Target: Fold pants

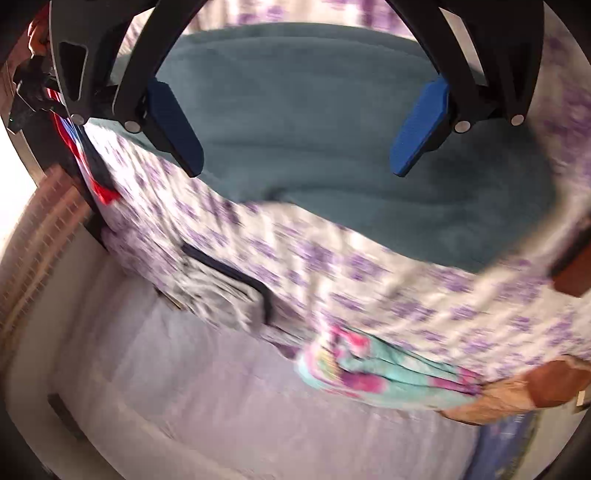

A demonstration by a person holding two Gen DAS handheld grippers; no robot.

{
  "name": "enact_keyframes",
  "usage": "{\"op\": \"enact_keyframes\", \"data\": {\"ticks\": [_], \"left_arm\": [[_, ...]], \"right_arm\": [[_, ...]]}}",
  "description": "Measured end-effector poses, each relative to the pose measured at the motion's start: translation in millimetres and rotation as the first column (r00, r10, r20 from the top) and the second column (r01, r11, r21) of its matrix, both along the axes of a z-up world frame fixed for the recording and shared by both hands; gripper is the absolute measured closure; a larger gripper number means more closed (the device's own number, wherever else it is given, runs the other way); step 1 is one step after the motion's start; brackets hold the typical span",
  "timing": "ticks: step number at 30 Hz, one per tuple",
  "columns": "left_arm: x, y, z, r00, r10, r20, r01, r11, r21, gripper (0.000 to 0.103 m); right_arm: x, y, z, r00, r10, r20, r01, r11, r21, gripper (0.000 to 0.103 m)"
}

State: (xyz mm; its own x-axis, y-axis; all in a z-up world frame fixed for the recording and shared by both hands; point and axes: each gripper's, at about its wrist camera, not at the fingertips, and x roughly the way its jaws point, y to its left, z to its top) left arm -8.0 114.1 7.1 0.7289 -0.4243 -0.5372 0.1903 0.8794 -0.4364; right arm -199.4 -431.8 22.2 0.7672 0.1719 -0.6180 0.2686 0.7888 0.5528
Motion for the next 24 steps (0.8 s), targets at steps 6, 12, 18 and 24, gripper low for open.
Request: {"op": "enact_keyframes", "data": {"ticks": [6, 12, 18, 24], "left_arm": [[16, -87, -34, 0.974, -0.175, -0.142, 0.2, 0.962, 0.187, 0.005], [14, -81, -36, 0.968, -0.212, -0.136, 0.234, 0.956, 0.175, 0.005], [15, -50, -39, 0.961, -0.255, -0.104, 0.245, 0.965, -0.097, 0.005], [8, -42, -25, 0.971, -0.215, -0.102, 0.21, 0.976, -0.063, 0.005]], "right_arm": [[-30, -37, -22, 0.989, -0.131, -0.068, 0.137, 0.985, 0.102, 0.033], [-11, -66, -36, 0.975, -0.224, -0.009, 0.22, 0.948, 0.23, 0.037], [-22, -80, -56, 0.957, -0.291, 0.019, 0.278, 0.931, 0.238, 0.1], [-9, -54, -15, 0.963, -0.242, 0.119, 0.23, 0.967, 0.111, 0.099]]}}
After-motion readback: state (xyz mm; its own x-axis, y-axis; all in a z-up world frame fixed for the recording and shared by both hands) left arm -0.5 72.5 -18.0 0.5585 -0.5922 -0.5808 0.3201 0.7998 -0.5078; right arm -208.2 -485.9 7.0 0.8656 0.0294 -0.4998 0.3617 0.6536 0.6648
